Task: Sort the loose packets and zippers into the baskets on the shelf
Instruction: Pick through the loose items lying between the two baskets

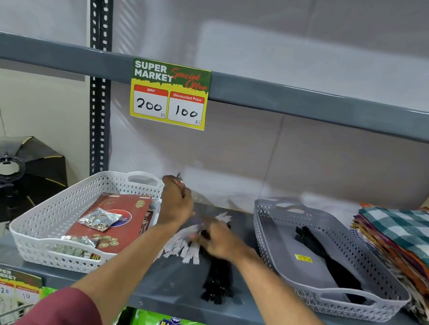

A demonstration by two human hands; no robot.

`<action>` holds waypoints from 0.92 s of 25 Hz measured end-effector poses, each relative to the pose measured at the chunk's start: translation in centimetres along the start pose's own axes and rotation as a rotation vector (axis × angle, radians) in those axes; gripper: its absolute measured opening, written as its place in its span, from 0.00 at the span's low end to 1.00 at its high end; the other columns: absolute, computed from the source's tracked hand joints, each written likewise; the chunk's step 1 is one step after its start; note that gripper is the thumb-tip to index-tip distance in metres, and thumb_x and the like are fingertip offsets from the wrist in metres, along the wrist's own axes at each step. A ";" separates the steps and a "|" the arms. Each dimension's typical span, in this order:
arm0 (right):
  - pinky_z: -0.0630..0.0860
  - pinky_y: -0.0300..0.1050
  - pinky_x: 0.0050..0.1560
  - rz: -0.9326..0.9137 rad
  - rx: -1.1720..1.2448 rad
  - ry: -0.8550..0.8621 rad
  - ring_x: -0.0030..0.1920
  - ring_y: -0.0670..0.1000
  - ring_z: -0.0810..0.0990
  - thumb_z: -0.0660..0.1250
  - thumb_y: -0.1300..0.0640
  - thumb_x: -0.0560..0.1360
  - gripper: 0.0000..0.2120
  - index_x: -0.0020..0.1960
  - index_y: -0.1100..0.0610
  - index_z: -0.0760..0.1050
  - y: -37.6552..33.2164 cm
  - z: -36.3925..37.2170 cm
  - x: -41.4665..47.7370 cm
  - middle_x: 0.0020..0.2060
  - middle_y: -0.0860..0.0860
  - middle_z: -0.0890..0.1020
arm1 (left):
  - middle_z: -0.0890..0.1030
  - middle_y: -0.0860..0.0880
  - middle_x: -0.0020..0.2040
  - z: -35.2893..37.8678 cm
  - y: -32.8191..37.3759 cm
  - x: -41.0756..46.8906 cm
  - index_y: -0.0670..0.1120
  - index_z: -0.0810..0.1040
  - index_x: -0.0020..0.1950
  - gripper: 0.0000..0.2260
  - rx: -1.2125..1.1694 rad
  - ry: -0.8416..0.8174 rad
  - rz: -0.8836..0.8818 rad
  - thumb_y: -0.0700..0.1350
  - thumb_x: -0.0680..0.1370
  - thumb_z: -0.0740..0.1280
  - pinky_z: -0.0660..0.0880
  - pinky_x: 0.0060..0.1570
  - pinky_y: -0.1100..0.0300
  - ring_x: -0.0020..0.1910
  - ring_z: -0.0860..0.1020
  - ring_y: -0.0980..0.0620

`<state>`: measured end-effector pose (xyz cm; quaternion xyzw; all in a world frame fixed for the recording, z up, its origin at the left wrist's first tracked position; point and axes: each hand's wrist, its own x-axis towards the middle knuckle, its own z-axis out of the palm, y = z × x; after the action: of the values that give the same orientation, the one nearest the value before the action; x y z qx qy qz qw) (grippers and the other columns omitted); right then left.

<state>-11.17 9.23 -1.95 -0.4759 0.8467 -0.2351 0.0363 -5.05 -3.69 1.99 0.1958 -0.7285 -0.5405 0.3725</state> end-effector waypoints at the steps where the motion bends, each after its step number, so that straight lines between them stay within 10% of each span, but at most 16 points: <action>1: 0.62 0.59 0.76 0.024 -0.132 -0.116 0.76 0.56 0.68 0.60 0.38 0.80 0.30 0.79 0.44 0.61 0.3 0.6 0.0 0.77 0.53 0.69 | 0.76 0.35 0.49 -0.1 -0.2 0.1 0.42 0.63 0.58 0.06 0.018 -0.026 0.013 0.40 0.82 0.58 0.82 0.45 0.37 0.43 0.81 0.38; 3: 0.57 0.62 0.75 0.080 -0.304 -0.209 0.79 0.58 0.60 0.56 0.36 0.81 0.27 0.78 0.39 0.61 0.6 0.9 -0.1 0.81 0.51 0.59 | 0.76 0.35 0.49 0.0 -0.7 0.0 0.41 0.64 0.59 0.07 0.125 -0.097 0.059 0.37 0.82 0.58 0.81 0.45 0.38 0.44 0.80 0.37; 8: 0.71 0.59 0.67 0.206 -0.385 -0.212 0.65 0.60 0.77 0.53 0.33 0.80 0.26 0.56 0.55 0.74 1.1 -2.8 -1.9 0.61 0.58 0.79 | 0.76 0.33 0.59 1.8 -2.1 -0.8 0.35 0.68 0.64 0.12 0.546 -0.270 0.165 0.37 0.81 0.57 0.76 0.50 0.48 0.55 0.78 0.36; 13: 0.74 0.52 0.57 0.326 -0.451 -0.229 0.60 0.60 0.80 0.53 0.33 0.80 0.29 0.57 0.55 0.79 1.4 -4.3 -3.0 0.58 0.58 0.82 | 0.75 0.34 0.63 2.8 -1.8 -1.5 0.37 0.68 0.66 0.15 0.723 -0.295 0.170 0.42 0.82 0.59 0.77 0.55 0.46 0.59 0.78 0.34; 23: 0.80 0.52 0.57 0.317 -0.390 0.156 0.57 0.61 0.80 0.61 0.62 0.81 0.09 0.56 0.65 0.77 -0.6 -5.8 -3.5 0.59 0.60 0.76 | 0.81 0.45 0.63 0.9 0.1 -2.7 0.46 0.72 0.69 0.17 1.278 -0.253 0.376 0.47 0.80 0.63 0.77 0.53 0.50 0.60 0.82 0.41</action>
<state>-10.42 13.92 2.90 -0.3158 0.9402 -0.0950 -0.0850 -3.97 -1.27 1.03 0.1830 -0.9645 0.0515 0.1831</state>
